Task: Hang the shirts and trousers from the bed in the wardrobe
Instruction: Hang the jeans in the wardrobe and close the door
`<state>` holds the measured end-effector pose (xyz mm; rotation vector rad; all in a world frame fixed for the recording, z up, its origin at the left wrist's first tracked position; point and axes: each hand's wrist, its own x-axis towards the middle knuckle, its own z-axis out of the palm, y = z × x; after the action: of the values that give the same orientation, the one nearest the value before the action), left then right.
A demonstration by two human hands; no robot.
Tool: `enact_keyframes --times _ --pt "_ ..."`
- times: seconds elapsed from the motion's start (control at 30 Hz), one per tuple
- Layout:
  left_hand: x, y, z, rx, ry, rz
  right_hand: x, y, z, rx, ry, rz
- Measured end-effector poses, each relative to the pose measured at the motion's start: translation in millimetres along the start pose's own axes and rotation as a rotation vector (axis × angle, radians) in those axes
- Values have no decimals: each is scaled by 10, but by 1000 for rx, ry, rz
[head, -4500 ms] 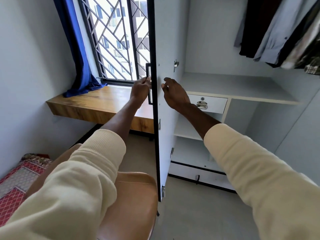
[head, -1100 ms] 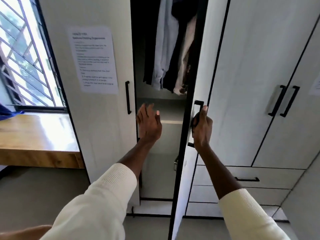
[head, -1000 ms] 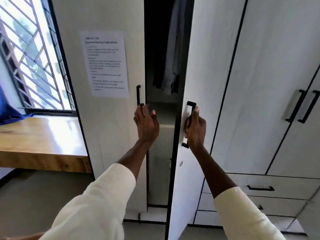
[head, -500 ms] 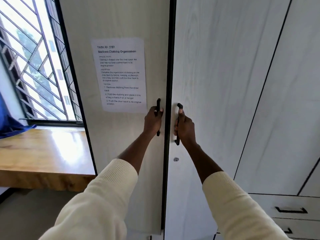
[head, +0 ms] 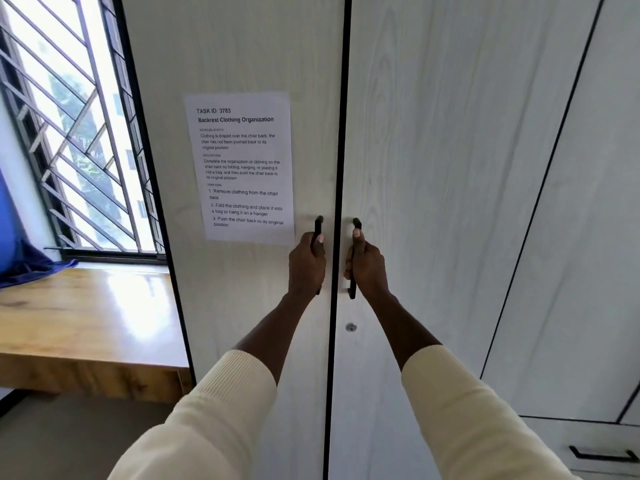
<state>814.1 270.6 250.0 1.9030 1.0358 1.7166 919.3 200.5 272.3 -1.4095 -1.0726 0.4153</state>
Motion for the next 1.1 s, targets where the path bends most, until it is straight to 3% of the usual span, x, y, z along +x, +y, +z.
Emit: enact_keyframes --times 0.3,0.7,0.83,0.97,1.1 --pt "201 -99 199 1 -9 17 351 82 57 -87 -49 -17" --pt "320 -76 223 -21 -158 -89 578 101 129 -152 -43 13" --pt "322 45 70 7 -200 -122 530 -15 96 -182 17 40" --pt "365 43 -26 76 -223 -97 581 -76 3 -131 155 -56" --pt "444 -55 -35 151 -254 -65 708 -111 -77 -257 128 -75"
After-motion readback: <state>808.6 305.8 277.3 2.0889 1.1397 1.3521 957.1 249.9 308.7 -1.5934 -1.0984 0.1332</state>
